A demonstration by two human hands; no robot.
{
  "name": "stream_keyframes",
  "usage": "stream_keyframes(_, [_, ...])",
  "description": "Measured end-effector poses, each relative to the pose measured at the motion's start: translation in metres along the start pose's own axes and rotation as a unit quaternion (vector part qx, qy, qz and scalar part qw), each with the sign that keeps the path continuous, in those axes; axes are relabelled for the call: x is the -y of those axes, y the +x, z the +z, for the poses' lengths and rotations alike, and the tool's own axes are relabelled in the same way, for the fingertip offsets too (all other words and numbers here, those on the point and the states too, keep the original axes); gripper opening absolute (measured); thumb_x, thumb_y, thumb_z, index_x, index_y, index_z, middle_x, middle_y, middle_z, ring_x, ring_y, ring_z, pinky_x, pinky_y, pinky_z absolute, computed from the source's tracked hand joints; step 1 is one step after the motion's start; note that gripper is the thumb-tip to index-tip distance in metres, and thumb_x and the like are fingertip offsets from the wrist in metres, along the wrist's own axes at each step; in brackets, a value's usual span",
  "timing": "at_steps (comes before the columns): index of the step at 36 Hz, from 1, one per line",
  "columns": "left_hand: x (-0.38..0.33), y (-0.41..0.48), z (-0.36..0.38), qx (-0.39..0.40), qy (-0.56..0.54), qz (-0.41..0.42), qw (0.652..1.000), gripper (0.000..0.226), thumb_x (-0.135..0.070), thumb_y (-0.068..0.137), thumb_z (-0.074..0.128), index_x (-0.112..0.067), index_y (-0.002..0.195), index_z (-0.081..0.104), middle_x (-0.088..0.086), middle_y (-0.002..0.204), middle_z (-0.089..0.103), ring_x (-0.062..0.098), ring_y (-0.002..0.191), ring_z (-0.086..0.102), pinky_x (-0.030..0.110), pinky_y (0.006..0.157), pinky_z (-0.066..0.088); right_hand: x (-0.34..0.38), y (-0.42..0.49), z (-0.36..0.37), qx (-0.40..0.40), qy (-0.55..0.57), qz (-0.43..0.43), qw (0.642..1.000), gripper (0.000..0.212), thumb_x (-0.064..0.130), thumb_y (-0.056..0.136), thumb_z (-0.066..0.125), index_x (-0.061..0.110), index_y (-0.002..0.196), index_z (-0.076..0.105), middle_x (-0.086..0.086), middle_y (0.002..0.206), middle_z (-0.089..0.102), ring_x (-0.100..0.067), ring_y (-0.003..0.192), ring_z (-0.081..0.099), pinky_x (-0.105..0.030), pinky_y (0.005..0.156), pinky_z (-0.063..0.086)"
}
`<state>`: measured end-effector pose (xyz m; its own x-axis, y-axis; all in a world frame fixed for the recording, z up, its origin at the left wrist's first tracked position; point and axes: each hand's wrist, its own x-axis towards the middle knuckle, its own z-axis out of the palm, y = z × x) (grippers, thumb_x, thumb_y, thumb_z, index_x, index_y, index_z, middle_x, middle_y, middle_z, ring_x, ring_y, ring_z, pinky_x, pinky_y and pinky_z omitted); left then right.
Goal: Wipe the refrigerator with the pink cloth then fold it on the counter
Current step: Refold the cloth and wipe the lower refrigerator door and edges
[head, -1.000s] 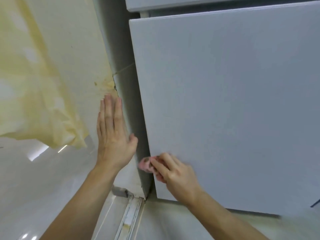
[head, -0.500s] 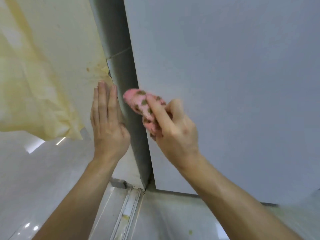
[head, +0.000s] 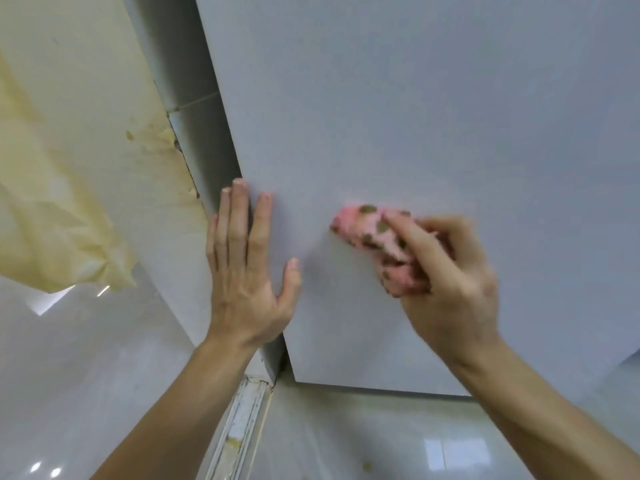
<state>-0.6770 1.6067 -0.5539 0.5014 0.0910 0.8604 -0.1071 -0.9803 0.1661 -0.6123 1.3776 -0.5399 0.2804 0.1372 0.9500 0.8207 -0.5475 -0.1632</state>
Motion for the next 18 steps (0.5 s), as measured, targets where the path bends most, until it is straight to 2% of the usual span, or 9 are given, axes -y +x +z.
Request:
stream_keyframes(3, [-0.012, 0.003, 0.009, 0.003, 0.001, -0.015, 1.0, 0.089, -0.039, 0.094, 0.065, -0.009, 0.164, 0.018, 0.02, 0.171, 0.002, 0.033, 0.163, 0.001, 0.063, 0.128, 0.013, 0.0, 0.055, -0.021, -0.084, 0.02, 0.063, 0.994, 0.048, 0.001, 0.082, 0.068, 0.01, 0.129, 0.073, -0.019, 0.111, 0.059, -0.018, 0.093, 0.054, -0.022, 0.075, 0.045])
stream_keyframes(5, [-0.018, 0.002, 0.014, 0.005, 0.005, -0.031, 0.999, 0.097, -0.047, 0.093, 0.068, -0.011, 0.164, 0.014, 0.018, 0.171, -0.003, 0.03, 0.163, -0.005, 0.058, 0.131, 0.005, 0.003, 0.074, -0.025, -0.125, 0.034, 0.091, 0.987, 0.055, 0.0, 0.077, 0.066, 0.01, 0.131, 0.071, -0.01, 0.11, 0.05, -0.011, 0.093, 0.05, -0.015, 0.078, 0.043])
stream_keyframes(6, [-0.019, 0.002, 0.016, 0.003, 0.005, -0.035, 0.999, 0.099, -0.051, 0.092, 0.068, -0.012, 0.165, 0.012, 0.018, 0.171, -0.004, 0.028, 0.163, -0.007, 0.055, 0.131, 0.002, 0.004, 0.074, -0.023, -0.133, 0.033, 0.096, 0.986, 0.055, 0.0, 0.078, 0.067, 0.01, 0.132, 0.071, -0.007, 0.11, 0.046, -0.007, 0.094, 0.048, -0.013, 0.079, 0.042])
stream_keyframes(8, [-0.02, 0.003, 0.019, -0.003, -0.001, -0.04, 0.999, 0.1, -0.054, 0.091, 0.068, -0.013, 0.164, 0.013, 0.018, 0.171, -0.004, 0.027, 0.163, -0.008, 0.054, 0.131, 0.003, 0.007, 0.058, -0.013, -0.119, 0.029, 0.087, 0.989, 0.044, 0.004, 0.089, 0.07, 0.011, 0.132, 0.071, -0.005, 0.11, 0.046, -0.01, 0.091, 0.049, -0.016, 0.077, 0.046])
stream_keyframes(11, [-0.018, 0.002, 0.022, -0.011, -0.012, -0.042, 0.999, 0.102, -0.056, 0.09, 0.071, -0.013, 0.163, 0.015, 0.021, 0.17, -0.003, 0.029, 0.163, -0.008, 0.058, 0.13, 0.009, 0.0, 0.003, 0.003, -0.04, 0.015, 0.03, 0.999, 0.029, 0.018, 0.102, 0.063, 0.016, 0.129, 0.074, 0.0, 0.112, 0.046, -0.012, 0.085, 0.055, -0.02, 0.068, 0.049])
stream_keyframes(13, [-0.018, 0.003, 0.023, -0.007, -0.022, -0.03, 0.999, 0.102, -0.056, 0.09, 0.072, -0.017, 0.163, 0.013, 0.02, 0.17, -0.005, 0.034, 0.163, -0.008, 0.059, 0.13, 0.011, -0.012, -0.046, 0.009, 0.059, 0.007, -0.016, 0.998, 0.029, 0.013, 0.097, 0.069, 0.017, 0.124, 0.078, 0.002, 0.111, 0.046, -0.01, 0.082, 0.054, -0.023, 0.059, 0.052])
stream_keyframes(16, [-0.019, 0.003, 0.021, -0.006, -0.019, -0.019, 1.0, 0.096, -0.046, 0.091, 0.073, -0.021, 0.162, 0.014, 0.021, 0.17, -0.006, 0.042, 0.162, -0.005, 0.057, 0.131, 0.012, -0.029, -0.104, 0.005, 0.198, 0.011, -0.016, 0.98, 0.056, 0.0, 0.069, 0.092, 0.021, 0.12, 0.08, 0.004, 0.108, 0.048, -0.012, 0.074, 0.057, -0.024, 0.045, 0.049])
stream_keyframes(18, [-0.023, 0.003, 0.019, -0.009, 0.0, -0.016, 1.0, 0.093, -0.044, 0.09, 0.072, -0.018, 0.163, 0.02, 0.023, 0.17, -0.003, 0.044, 0.161, -0.004, 0.059, 0.13, 0.011, -0.036, -0.115, 0.001, 0.232, 0.018, -0.009, 0.973, 0.065, -0.002, 0.062, 0.093, 0.024, 0.119, 0.078, 0.005, 0.107, 0.05, -0.015, 0.069, 0.06, -0.025, 0.043, 0.047])
